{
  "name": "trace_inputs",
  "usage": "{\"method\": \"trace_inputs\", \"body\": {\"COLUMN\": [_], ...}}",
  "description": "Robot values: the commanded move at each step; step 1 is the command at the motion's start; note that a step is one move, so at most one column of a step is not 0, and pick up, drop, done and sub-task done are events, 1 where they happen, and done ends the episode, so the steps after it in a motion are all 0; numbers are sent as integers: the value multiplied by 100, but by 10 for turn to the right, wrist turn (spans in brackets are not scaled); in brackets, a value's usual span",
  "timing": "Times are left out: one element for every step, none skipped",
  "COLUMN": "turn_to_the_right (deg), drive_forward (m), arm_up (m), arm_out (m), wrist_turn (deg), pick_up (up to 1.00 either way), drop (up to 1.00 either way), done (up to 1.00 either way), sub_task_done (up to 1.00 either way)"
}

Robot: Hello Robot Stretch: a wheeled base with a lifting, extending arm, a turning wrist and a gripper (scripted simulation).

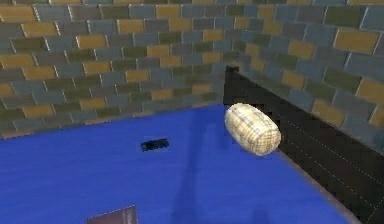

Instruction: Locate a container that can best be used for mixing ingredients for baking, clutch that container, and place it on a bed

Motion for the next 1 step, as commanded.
{"method": "trace_inputs", "body": {"turn_to_the_right": [-300], "drive_forward": [0], "arm_up": [0], "arm_out": [0], "wrist_turn": [0], "pick_up": [0], "drop": [0], "done": [0], "sub_task_done": [0]}}
